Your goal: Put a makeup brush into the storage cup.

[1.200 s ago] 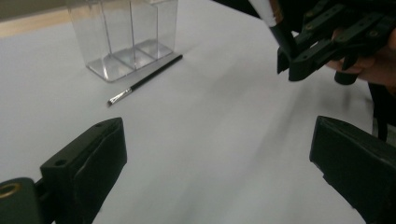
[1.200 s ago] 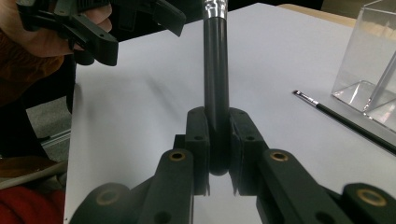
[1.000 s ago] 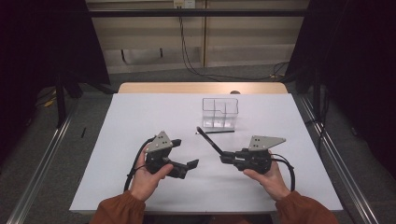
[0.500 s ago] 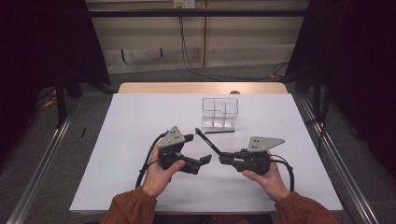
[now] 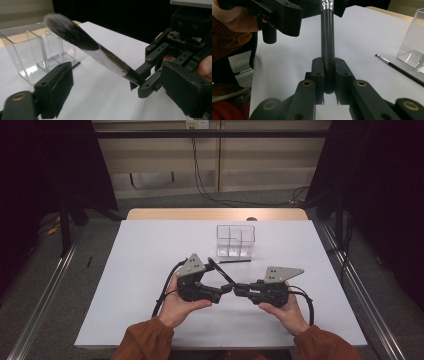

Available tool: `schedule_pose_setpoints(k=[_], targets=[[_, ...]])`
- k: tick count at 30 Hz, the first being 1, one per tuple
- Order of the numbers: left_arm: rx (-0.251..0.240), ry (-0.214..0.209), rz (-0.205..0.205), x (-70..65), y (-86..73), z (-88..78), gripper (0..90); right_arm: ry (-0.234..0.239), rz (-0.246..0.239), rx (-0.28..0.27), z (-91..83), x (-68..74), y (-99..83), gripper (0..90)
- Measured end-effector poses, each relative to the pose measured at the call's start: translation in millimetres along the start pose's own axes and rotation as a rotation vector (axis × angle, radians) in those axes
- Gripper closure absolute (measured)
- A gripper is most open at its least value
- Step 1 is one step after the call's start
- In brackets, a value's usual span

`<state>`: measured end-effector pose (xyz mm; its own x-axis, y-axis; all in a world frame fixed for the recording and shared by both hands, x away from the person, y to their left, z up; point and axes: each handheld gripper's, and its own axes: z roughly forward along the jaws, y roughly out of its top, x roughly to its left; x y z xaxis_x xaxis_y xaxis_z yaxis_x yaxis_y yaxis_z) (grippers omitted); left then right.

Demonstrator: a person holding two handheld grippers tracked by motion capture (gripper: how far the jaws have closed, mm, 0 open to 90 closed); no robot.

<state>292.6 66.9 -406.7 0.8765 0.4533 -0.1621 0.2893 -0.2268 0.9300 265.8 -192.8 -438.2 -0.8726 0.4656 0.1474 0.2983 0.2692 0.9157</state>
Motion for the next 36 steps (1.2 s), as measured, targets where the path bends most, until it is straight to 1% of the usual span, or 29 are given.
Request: schedule_pose_setpoints(k=[1,2,4,5,6,7,8,9,11,12,13,14,16,20,21,22,23,24,25,26,28,31,36], targets=[[-0.001,-0.009,0.000,0.1,0.2,0.4,14.9,-0.002,0.000,0.002,0.0,-0.2,-0.1,79.9],[0.001,-0.006,0.002,-0.2,0.3,0.4,17.8,-0.001,0.002,0.002,0.2,-0.4,-0.3,80.0],[-0.002,0.005,0.002,0.0,0.6,0.3,20.6,0.001,-0.001,0.002,0.3,-0.5,-0.4,79.9],[-0.007,0.001,-0.001,0.5,0.7,0.2,25.1,0.001,-0.002,0.002,0.5,-0.4,-0.3,79.9],[-0.007,0.010,-0.008,0.7,1.0,-0.3,28.3,0.001,-0.002,0.001,0.6,-0.5,-0.3,79.9],[-0.003,0.003,-0.019,1.3,1.6,-0.6,29.9,0.001,0.000,-0.001,0.5,-0.6,-0.4,80.0],[-0.009,0.012,-0.021,1.3,1.7,-1.1,33.3,0.000,0.001,0.001,0.3,-0.6,-0.5,79.9],[-0.011,0.018,-0.011,1.9,2.0,-1.7,33.8,-0.001,0.000,0.002,0.1,-0.7,-0.7,80.0],[-0.009,0.029,-0.018,2.2,2.6,-2.0,32.9,-0.001,-0.001,0.001,0.1,-0.8,-0.9,79.9],[-0.006,0.016,-0.024,2.6,2.7,-1.8,33.1,-0.002,0.002,0.001,0.3,-0.9,-1.0,80.0],[-0.009,0.018,-0.032,2.6,2.7,-1.8,34.1,0.000,0.002,0.001,0.8,-1.2,-1.2,80.0],[-0.007,0.017,-0.032,2.7,2.8,-1.9,36.1,-0.002,0.000,0.003,1.3,-1.4,-1.4,80.0],[-0.004,0.003,-0.037,3.1,2.8,-2.2,41.4,0.000,0.000,0.003,1.6,-1.5,-1.6,79.9],[-0.005,0.005,-0.054,4.2,3.0,-2.0,47.1,0.000,0.001,-0.001,1.1,-1.2,-1.6,79.9],[-0.002,-0.011,-0.062,4.8,3.1,-2.1,48.2,0.002,0.001,-0.002,1.0,-1.3,-1.7,79.9],[0.003,-0.018,-0.065,4.9,3.1,-1.9,50.9,0.001,0.001,-0.003,0.9,-1.3,-1.8,79.9],[0.004,-0.015,-0.063,5.2,3.0,-1.7,51.1,-0.001,0.002,-0.003,0.9,-1.5,-2.0,79.9],[0.005,-0.020,-0.070,5.5,2.9,-1.5,52.1,-0.001,0.002,-0.002,1.0,-1.6,-2.1,79.9],[0.004,-0.020,-0.071,5.3,2.9,-1.2,54.9,-0.002,0.004,-0.001,1.0,-1.9,-2.3,79.9],[-0.001,-0.017,-0.075,5.1,2.9,-1.1,55.7,-0.001,0.003,0.000,1.1,-2.2,-2.4,80.0],[-0.004,-0.029,-0.086,5.6,3.2,-0.8,58.7,-0.003,0.004,0.001,1.0,-2.8,-2.6,79.9],[-0.006,-0.032,-0.104,6.1,3.5,-0.6,60.0,-0.004,0.004,0.000,0.9,-3.1,-2.7,79.9],[-0.006,-0.051,-0.131,7.6,3.8,-0.4,63.3,-0.004,0.003,0.001,1.0,-4.2,-3.4,79.9]])
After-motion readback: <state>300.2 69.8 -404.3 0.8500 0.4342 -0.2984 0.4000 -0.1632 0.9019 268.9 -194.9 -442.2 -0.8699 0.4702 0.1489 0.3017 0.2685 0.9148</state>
